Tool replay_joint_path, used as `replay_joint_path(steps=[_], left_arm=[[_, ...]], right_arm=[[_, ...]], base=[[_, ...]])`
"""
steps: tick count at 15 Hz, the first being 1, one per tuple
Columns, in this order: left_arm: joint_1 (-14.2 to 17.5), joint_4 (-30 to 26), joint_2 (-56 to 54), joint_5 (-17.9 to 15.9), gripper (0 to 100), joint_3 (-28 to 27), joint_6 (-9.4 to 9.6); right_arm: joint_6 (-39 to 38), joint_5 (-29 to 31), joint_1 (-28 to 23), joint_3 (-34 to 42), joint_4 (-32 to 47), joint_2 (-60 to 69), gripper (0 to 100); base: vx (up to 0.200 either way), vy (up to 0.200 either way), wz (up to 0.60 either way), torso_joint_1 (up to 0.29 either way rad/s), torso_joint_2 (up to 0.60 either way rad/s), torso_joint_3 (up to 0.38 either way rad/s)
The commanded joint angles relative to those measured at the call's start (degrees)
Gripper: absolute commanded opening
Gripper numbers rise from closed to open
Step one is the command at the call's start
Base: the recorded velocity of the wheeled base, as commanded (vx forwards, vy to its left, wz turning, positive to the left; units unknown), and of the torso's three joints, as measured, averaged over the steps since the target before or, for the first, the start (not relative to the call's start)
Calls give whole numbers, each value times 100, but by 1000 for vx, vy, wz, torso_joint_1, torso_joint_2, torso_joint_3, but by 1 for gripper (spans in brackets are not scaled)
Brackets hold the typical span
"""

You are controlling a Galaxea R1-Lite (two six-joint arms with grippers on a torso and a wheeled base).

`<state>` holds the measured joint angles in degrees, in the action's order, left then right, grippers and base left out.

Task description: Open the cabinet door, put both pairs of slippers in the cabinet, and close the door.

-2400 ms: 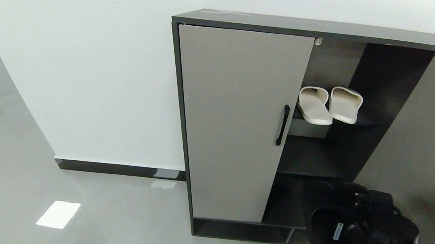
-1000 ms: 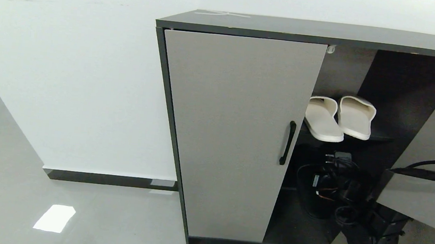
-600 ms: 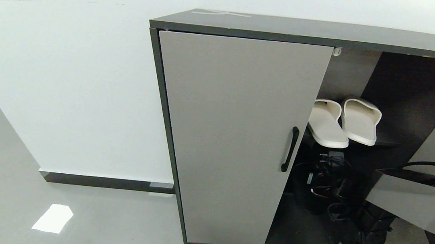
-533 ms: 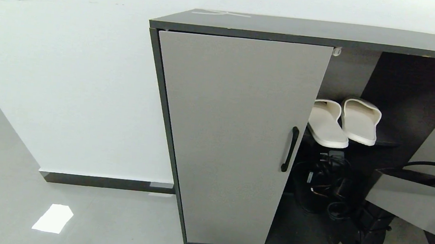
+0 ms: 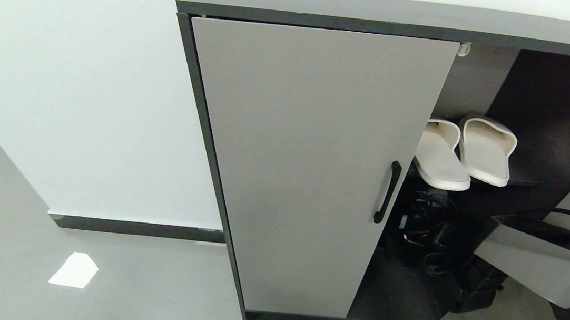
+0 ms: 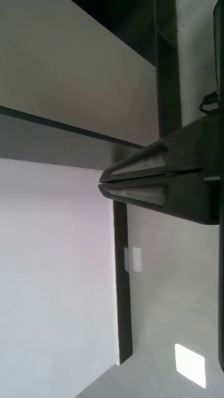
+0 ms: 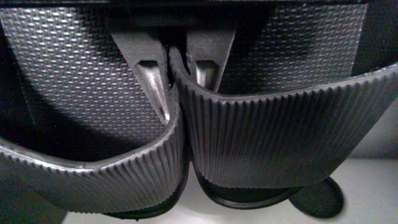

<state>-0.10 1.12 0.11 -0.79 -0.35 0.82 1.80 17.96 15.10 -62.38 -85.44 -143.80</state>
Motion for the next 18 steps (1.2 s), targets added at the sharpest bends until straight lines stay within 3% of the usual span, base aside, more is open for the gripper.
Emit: replay_joint_path(steps=[1, 4, 9, 10, 15, 18], left_arm=[[1, 2, -2, 0, 0, 0, -3], [1, 2, -2, 0, 0, 0, -3], [1, 2, -2, 0, 0, 0, -3], [1, 2, -2, 0, 0, 0, -3], [1, 2, -2, 0, 0, 0, -3], [1, 2, -2, 0, 0, 0, -3]], right_arm=[[-49, 6, 1, -108, 54, 107, 0], [-655, -3, 1, -292, 661, 344, 0], [-778, -3, 1, -363, 880, 326, 0], [-778, -3, 1, -407, 924, 274, 100], [-769, 6, 1, -389, 933, 256, 100], [-760, 6, 1, 332, 722, 555, 100]], base=[[0, 0, 0, 7, -2, -115], [0, 0, 0, 0, 0, 0], [0, 0, 0, 0, 0, 0], [0, 0, 0, 0, 0, 0], [0, 0, 0, 0, 0, 0], [0, 0, 0, 0, 0, 0]])
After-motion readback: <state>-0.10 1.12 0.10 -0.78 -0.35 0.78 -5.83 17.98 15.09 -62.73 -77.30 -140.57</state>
